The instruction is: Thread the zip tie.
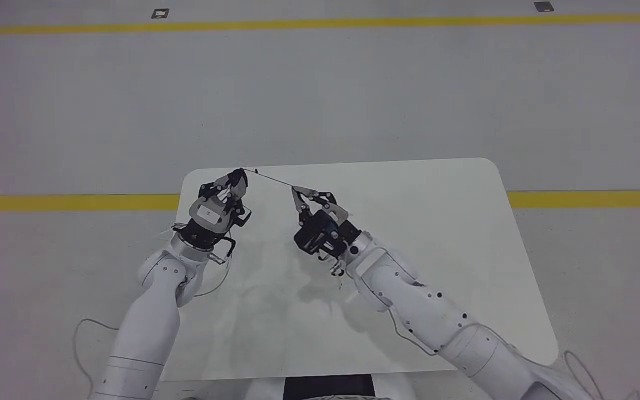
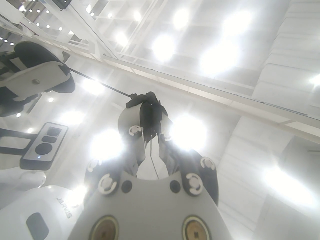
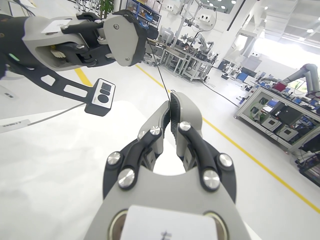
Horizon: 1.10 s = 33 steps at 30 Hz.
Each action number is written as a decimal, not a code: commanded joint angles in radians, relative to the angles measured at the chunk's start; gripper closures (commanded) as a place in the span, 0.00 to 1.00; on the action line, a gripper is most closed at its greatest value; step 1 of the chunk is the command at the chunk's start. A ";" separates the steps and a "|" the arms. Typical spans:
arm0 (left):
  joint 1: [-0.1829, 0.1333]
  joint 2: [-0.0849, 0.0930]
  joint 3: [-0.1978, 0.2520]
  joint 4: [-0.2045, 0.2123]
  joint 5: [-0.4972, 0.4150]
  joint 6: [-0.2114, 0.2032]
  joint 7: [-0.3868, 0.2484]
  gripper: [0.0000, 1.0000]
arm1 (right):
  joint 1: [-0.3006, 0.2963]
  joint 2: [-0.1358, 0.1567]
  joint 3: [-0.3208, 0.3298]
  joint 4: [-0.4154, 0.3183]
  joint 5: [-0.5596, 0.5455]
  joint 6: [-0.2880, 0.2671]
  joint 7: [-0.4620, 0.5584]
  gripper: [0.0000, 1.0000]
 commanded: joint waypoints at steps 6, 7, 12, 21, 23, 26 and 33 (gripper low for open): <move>0.000 0.000 0.000 0.000 0.000 0.000 0.000 1.00 | -0.004 0.011 0.000 -0.013 0.000 0.009 0.001 1.00; 0.000 0.000 0.000 0.000 0.000 0.000 0.000 1.00 | -0.005 0.011 -0.001 -0.016 0.000 0.009 0.001 0.98; 0.000 0.000 0.000 0.000 0.000 0.000 0.000 1.00 | -0.008 0.015 0.000 -0.024 0.000 0.019 0.012 0.00; 0.000 0.000 0.000 0.000 0.000 0.000 0.000 1.00 | -0.046 0.023 0.043 -0.034 0.021 0.041 0.027 0.00; 0.000 0.000 0.000 0.000 0.000 0.000 0.000 1.00 | -0.059 0.025 0.065 -0.034 0.031 0.033 0.024 0.00; 0.000 0.000 0.000 0.000 0.000 0.000 0.000 1.00 | -0.065 0.024 0.074 -0.038 0.033 0.025 0.025 0.00; 0.000 0.000 0.000 0.000 0.000 0.000 0.000 1.00 | -0.065 0.024 0.074 -0.038 0.033 0.025 0.025 0.00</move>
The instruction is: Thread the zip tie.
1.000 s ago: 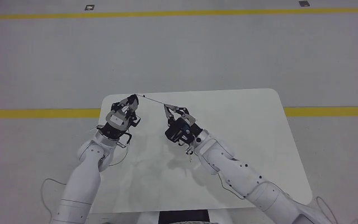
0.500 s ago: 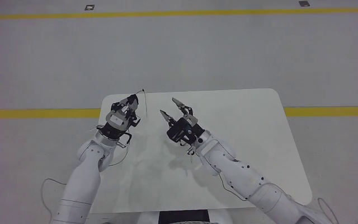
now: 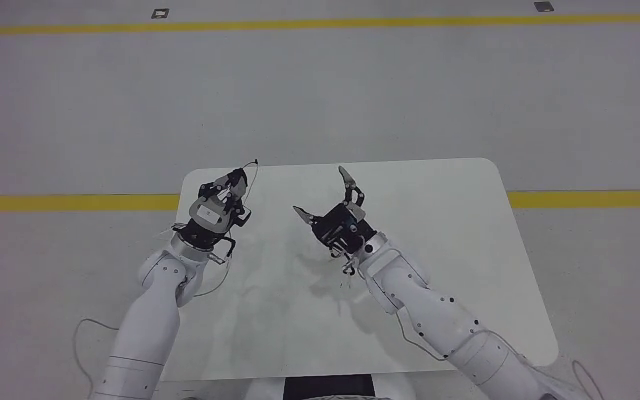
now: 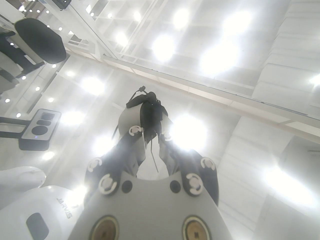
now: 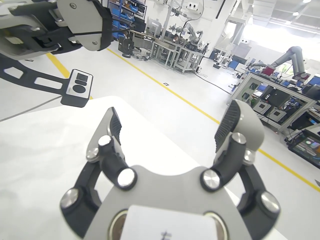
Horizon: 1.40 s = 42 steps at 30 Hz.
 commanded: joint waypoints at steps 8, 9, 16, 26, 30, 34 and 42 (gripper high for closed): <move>-0.006 0.004 0.016 -0.039 -0.010 0.000 -0.065 1.00 | -0.056 0.007 0.114 -0.031 0.112 -0.008 -0.045 0.00; -0.007 0.006 0.014 -0.039 -0.010 0.000 -0.068 1.00 | -0.064 0.008 0.129 -0.035 0.134 -0.017 -0.053 0.00; -0.017 0.019 0.007 -0.043 -0.010 0.000 -0.085 1.00 | -0.107 0.012 0.194 -0.068 0.189 -0.059 -0.085 0.00; -0.017 0.018 0.013 -0.039 -0.010 0.000 -0.090 1.00 | -0.107 0.012 0.194 -0.068 0.189 -0.059 -0.085 0.00; -0.017 0.018 0.013 -0.039 -0.010 0.000 -0.090 1.00 | -0.107 0.012 0.194 -0.068 0.189 -0.059 -0.085 0.00; -0.017 0.018 0.013 -0.039 -0.010 0.000 -0.090 1.00 | -0.107 0.012 0.194 -0.068 0.189 -0.059 -0.085 0.00; -0.017 0.018 0.013 -0.039 -0.010 0.000 -0.090 1.00 | -0.107 0.012 0.194 -0.068 0.189 -0.059 -0.085 0.00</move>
